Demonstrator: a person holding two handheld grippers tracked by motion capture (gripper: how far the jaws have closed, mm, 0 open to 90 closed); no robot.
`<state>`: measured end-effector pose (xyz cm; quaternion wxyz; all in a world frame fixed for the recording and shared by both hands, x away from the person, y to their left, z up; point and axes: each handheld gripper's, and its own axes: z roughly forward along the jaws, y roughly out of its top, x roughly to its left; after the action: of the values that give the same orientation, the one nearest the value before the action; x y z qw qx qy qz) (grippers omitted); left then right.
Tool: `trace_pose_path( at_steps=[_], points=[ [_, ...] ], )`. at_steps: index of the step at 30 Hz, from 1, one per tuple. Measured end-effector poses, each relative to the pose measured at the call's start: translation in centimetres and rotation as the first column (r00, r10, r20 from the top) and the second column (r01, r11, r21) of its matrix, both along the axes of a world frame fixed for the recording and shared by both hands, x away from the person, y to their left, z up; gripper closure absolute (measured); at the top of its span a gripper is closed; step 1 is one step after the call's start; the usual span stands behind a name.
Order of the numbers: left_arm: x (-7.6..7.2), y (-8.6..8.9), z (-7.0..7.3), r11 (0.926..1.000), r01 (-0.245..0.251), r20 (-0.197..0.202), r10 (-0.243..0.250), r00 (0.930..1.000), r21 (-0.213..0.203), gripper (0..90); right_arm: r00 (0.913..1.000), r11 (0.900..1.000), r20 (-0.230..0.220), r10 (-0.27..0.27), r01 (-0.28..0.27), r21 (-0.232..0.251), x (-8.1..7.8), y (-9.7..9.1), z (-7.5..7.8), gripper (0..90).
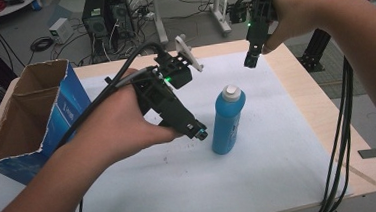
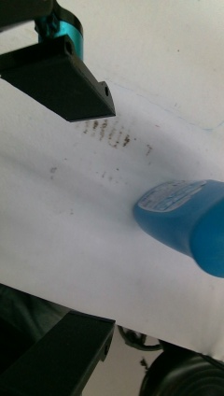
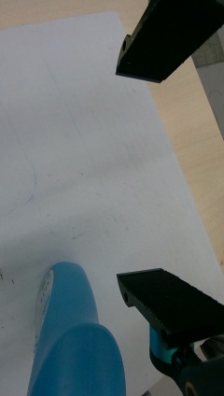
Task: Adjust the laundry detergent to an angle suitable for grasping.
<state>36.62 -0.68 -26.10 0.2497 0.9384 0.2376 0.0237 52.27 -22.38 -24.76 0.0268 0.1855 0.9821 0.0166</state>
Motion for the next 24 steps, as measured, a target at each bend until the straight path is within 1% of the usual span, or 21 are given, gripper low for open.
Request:
trace_pose_path(
  at_steps=[5,6,7,8,10,11,12,16,19,21,24],
  points=[
    [0.1,-1.3,-0.3,0.9997,-0.011,-0.008,0.011,0.9999,-0.024,1.7,1.0,1.0,0.006,0.001,-0.001,0.004,0.0,-0.1,0.2,1.9],
    [0.0,-1.5,-0.4,0.9994,-0.02,-0.009,0.019,0.9998,-0.03,1.7,1.0,1.0,0.005,-0.001,0.001,0.003,0.0,-0.1,0.2,2.0],
    [0.0,-1.7,-0.4,0.9994,-0.02,-0.008,0.02,0.9998,-0.028,1.7,1.0,1.0,0.006,0.002,-0.002,0.005,0.0,-0.1,0.2,1.9],
    [-0.1,-1.9,-0.4,0.9989,-0.03,-0.009,0.03,0.9995,-0.037,1.7,1.0,1.0,0.008,0.003,-0.003,0.007,0.0,-0.2,0.2,2.0],
    [0.0,-2.1,-0.5,0.9989,-0.032,-0.006,0.031,0.9995,-0.035,1.7,1.0,1.0,0.008,-0.001,0.001,0.005,0.0,-0.2,0.2,2.0],
    [-0.1,-2.7,-0.5,0.9973,-0.049,-0.005,0.048,0.9988,-0.056,1.7,1.0,1.0,0.009,-0.002,0.002,0.008,0.0,-0.2,0.2,2.0],
    [-0.1,-2.9,-0.6,0.9966,-0.053,-0.002,0.053,0.9986,-0.063,1.7,0.9999,1.0,0.01,-0.003,0.003,0.009,0.0,-0.2,0.2,2.0],
    [-0.1,-3.6,-0.6,0.9947,-0.066,0.004,0.067,0.9977,-0.078,1.7,0.9999,0.9999,0.013,0.005,-0.005,0.011,0.0,-0.3,0.2,2.0],
    [0.0,-4.1,-0.7,0.9929,-0.076,0.01,0.078,0.9969,-0.091,1.7,0.9999,1.0,0.011,-0.001,0.001,0.01,-0.1,-0.2,0.2,2.0],
    [0.1,-4.6,-0.8,0.9923,-0.08,0.012,0.082,0.9966,-0.094,1.7,0.9999,0.9999,0.012,0.004,-0.004,0.014,-0.1,-0.3,0.2,2.0],
    [0.2,-5.2,-1.1,0.9928,-0.083,0.021,0.086,0.9961,-0.086,1.8,0.9999,0.9999,0.012,0.002,-0.002,0.013,-0.1,-0.3,0.1,2.0]
  ],
)
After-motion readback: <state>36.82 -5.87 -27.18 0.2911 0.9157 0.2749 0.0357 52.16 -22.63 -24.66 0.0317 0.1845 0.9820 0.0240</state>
